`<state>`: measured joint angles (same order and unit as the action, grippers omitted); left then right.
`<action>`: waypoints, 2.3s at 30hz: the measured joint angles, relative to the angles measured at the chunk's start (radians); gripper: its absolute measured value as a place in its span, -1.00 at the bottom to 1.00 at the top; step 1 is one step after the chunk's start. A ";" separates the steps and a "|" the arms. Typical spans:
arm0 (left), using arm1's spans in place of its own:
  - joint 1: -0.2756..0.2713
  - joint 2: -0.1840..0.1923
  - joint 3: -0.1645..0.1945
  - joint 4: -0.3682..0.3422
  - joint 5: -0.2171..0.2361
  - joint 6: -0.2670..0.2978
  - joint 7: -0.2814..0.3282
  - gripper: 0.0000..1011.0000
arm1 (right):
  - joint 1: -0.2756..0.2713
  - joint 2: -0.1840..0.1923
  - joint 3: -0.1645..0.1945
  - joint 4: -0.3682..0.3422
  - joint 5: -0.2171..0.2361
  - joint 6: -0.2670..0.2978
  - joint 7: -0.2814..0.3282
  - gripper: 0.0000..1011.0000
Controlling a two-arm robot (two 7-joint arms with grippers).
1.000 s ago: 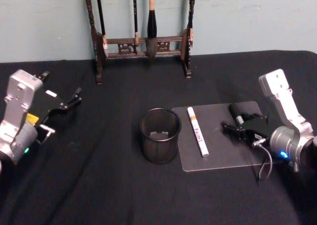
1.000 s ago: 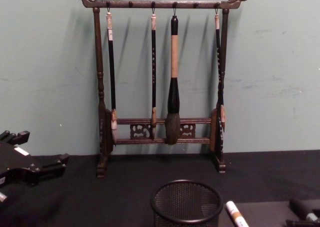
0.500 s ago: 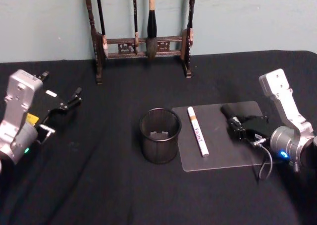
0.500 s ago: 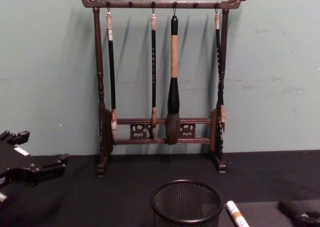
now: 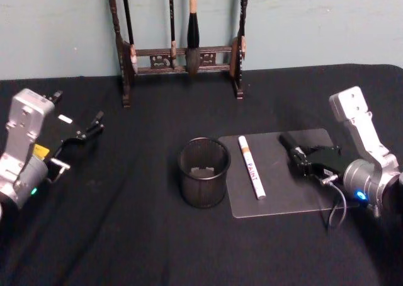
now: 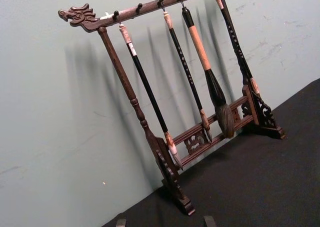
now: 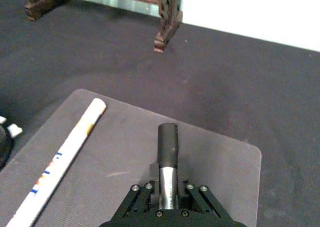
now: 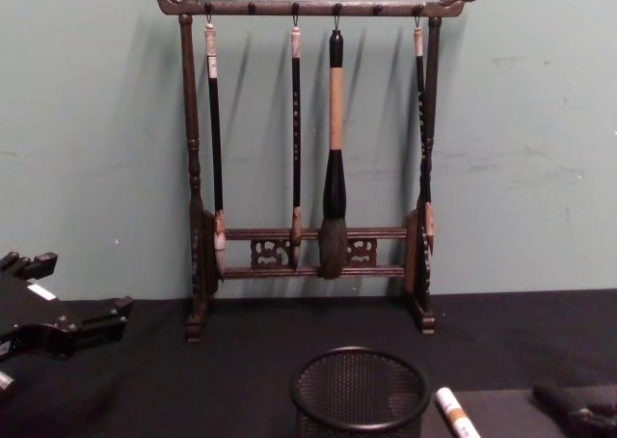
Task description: Pick up the water-based marker from the table and place it into the pen holder.
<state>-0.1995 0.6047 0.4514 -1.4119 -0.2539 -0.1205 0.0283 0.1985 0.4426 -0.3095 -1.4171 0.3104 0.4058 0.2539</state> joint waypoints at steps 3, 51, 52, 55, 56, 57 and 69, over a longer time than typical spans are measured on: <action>0.000 0.000 0.000 0.000 0.000 0.000 0.000 0.98 | -0.004 0.001 0.006 -0.014 -0.008 -0.013 0.010 -0.59; 0.000 0.000 0.000 0.000 0.000 0.000 0.000 0.98 | 0.048 -0.174 -0.080 0.080 0.189 -0.624 0.339 -0.59; 0.000 0.000 0.000 0.000 0.000 0.000 0.000 0.98 | 0.049 -0.174 -0.086 0.082 0.195 -0.622 0.342 -0.59; 0.000 0.000 0.000 0.000 0.000 0.000 0.000 0.98 | 0.050 -0.175 -0.094 0.086 0.203 -0.620 0.345 -0.59; 0.000 0.000 0.000 0.000 0.000 0.000 0.000 0.98 | 0.051 -0.176 -0.100 0.089 0.207 -0.619 0.346 -0.59; 0.000 0.000 0.000 0.000 0.000 0.000 0.000 0.98 | 0.052 -0.177 -0.102 0.091 0.208 -0.618 0.346 -0.59; 0.000 0.000 0.000 0.000 0.000 0.000 0.000 0.98 | 0.062 -0.187 -0.142 0.125 0.212 -0.616 0.351 -0.59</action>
<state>-0.1995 0.6047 0.4514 -1.4119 -0.2539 -0.1205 0.0283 0.2608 0.2558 -0.4512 -1.2919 0.5223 -0.2103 0.6045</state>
